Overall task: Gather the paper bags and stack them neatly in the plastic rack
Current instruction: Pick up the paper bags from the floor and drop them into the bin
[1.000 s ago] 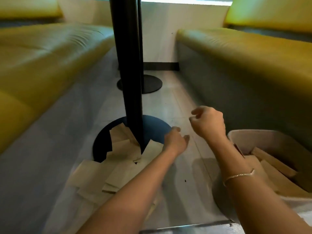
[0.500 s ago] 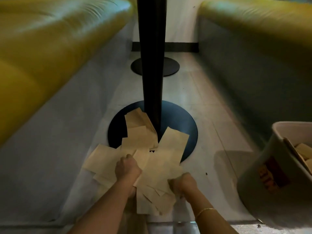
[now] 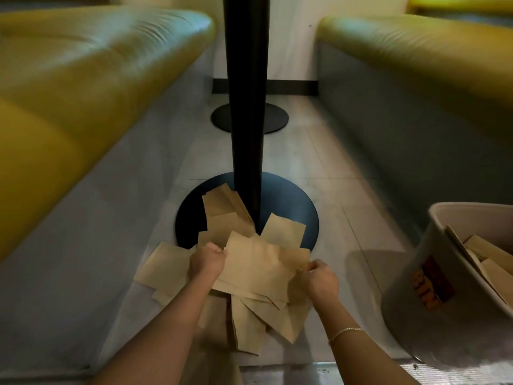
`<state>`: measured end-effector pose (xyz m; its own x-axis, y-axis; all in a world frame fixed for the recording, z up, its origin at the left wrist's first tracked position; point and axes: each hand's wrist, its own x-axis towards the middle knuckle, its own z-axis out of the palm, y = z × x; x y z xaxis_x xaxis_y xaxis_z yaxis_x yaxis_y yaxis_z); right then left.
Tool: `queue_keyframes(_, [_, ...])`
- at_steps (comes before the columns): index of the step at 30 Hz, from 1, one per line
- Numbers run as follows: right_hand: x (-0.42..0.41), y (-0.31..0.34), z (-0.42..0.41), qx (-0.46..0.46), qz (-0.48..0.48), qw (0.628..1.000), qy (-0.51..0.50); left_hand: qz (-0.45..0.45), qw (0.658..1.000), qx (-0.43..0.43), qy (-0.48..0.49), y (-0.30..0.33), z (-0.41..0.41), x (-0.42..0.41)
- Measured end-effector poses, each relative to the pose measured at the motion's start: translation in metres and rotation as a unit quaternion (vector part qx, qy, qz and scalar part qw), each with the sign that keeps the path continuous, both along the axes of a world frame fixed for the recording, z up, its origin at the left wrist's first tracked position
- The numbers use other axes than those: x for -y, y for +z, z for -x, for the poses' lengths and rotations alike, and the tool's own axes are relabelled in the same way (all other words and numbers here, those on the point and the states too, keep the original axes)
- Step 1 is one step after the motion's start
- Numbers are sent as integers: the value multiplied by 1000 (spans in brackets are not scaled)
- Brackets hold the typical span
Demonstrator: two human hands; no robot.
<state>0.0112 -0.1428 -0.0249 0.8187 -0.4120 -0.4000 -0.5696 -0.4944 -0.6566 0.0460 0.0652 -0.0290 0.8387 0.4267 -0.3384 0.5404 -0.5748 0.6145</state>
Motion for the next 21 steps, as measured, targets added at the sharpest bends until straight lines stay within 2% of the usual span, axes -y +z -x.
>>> queue_keyframes(7, [7,59,-15,108,12,994,17,108,992,46,46,20,8,-2])
queue_keyframes(14, [34,162,-11,248,66,966,20,82,987,126,52,64,10,11])
queue_keyframes(18, [83,232,8,337,132,932,-37,99,967,227,57,120,4,42])
queue_keyframes(21, [139,285,26,356,222,901,-110,110,951,287,32,164,0,83])
